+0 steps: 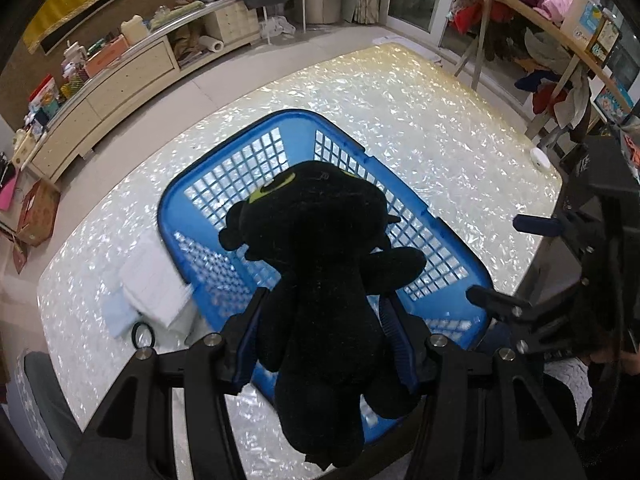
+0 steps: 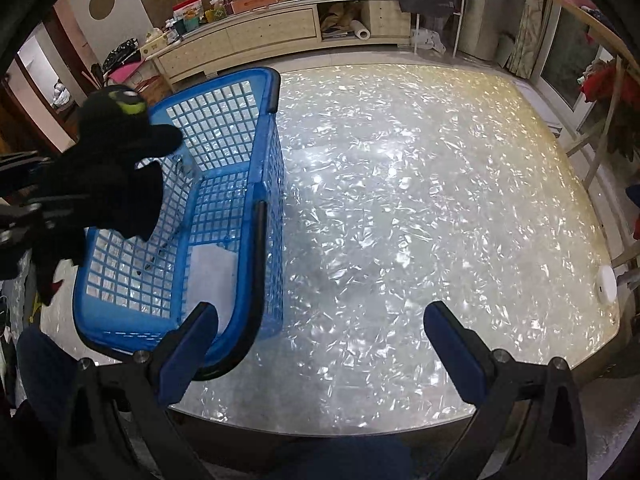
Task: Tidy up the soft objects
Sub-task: 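Carry the black plush toy over the blue basket and release it with the left gripper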
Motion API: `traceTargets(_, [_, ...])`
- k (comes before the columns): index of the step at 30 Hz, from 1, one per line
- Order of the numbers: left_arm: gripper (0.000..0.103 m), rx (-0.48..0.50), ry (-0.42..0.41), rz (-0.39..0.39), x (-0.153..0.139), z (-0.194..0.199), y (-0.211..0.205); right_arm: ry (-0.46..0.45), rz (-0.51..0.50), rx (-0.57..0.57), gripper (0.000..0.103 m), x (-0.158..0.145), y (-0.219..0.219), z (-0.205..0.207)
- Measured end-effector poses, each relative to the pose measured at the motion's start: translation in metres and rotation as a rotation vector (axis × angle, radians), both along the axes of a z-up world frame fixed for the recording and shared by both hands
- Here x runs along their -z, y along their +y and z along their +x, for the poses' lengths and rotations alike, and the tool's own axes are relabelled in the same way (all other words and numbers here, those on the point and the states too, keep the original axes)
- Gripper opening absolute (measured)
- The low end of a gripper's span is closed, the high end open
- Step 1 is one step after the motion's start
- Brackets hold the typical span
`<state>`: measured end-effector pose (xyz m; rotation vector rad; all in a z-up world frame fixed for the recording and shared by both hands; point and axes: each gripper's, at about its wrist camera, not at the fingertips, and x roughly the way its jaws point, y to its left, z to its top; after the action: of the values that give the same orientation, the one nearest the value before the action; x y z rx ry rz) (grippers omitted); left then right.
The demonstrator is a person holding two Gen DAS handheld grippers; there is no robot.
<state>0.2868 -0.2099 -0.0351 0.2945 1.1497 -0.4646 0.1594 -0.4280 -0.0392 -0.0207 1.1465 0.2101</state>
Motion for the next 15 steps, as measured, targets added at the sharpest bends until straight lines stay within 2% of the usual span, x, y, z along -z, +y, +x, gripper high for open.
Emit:
traceTargets(11, [0.053, -0.021, 0.088, 0.045, 0.058, 0.048, -0.02, 0.019, 0.013, -0.013, 0.103, 0.014, 0.002, 0.015])
traceTargets(15, [0.053, -0.017, 0.093, 0.066, 0.073, 0.059, -0.024, 0.029, 0.017, -0.016, 0.103, 0.019, 0.004, 0.019])
